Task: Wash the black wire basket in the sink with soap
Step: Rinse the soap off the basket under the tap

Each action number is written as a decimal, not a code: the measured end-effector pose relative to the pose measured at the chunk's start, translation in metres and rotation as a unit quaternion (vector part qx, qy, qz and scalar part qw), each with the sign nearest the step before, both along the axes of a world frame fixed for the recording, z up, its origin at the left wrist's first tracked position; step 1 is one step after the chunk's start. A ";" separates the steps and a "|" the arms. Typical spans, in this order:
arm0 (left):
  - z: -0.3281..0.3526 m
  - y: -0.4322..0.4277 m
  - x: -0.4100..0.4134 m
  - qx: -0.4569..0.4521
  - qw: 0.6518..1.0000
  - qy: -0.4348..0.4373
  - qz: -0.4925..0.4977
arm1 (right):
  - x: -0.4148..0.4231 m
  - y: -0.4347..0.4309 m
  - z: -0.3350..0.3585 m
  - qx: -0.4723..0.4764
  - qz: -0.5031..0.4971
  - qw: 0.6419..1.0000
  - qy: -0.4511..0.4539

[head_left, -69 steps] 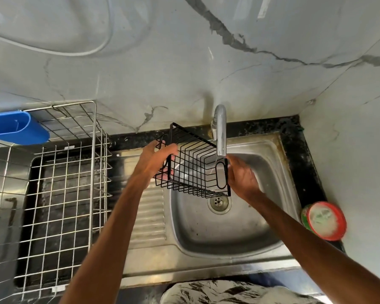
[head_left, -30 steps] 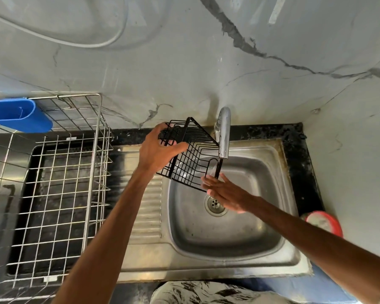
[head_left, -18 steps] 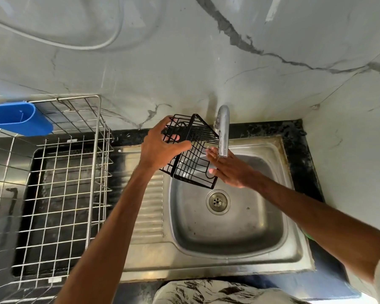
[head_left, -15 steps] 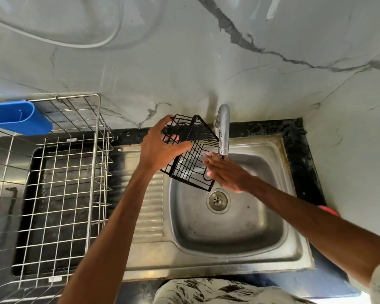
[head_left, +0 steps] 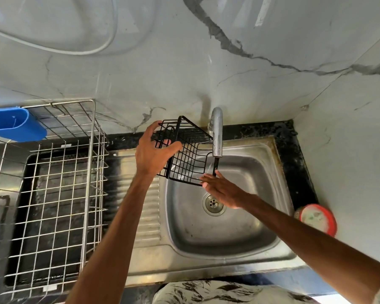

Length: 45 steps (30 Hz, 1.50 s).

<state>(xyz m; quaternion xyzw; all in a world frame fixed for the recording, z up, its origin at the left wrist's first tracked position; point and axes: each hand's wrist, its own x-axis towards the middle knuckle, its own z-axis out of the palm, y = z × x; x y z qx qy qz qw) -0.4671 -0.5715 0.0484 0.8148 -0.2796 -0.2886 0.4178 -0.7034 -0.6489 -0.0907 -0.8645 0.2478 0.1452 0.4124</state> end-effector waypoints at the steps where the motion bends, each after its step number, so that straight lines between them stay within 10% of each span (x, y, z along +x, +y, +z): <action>1: 0.000 0.000 0.000 -0.001 1.000 0.000 0.003 | 0.002 0.008 0.000 0.041 -0.038 0.998 -0.010; 5: -0.001 0.002 0.001 0.008 1.000 -0.004 0.001 | 0.000 0.027 0.008 0.206 -0.191 0.959 -0.044; 12: -0.012 0.019 -0.013 0.012 0.999 0.032 0.028 | -0.016 0.005 0.002 0.082 -0.324 0.935 -0.120; 16: -0.014 0.035 -0.028 0.024 0.996 0.072 0.055 | -0.024 0.012 -0.007 0.096 -0.533 0.833 -0.112; 19: -0.021 0.046 -0.035 0.014 0.989 0.125 0.075 | -0.014 0.021 -0.016 0.325 -0.548 0.770 0.012; 22: -0.022 0.058 -0.047 -0.003 0.984 0.159 0.081 | 0.004 0.034 -0.003 0.536 -0.569 0.621 -0.062; 24: -0.019 0.068 -0.059 -0.028 0.984 0.165 0.065 | 0.017 0.038 0.005 0.556 -0.572 0.592 -0.120; 35: -0.014 0.092 -0.036 0.054 0.955 0.279 0.088 | 0.025 0.003 0.007 0.457 -0.524 0.715 -0.075; 45: -0.014 0.015 -0.030 0.175 0.938 0.272 -0.125 | 0.026 -0.026 0.001 0.340 -0.421 0.841 -0.017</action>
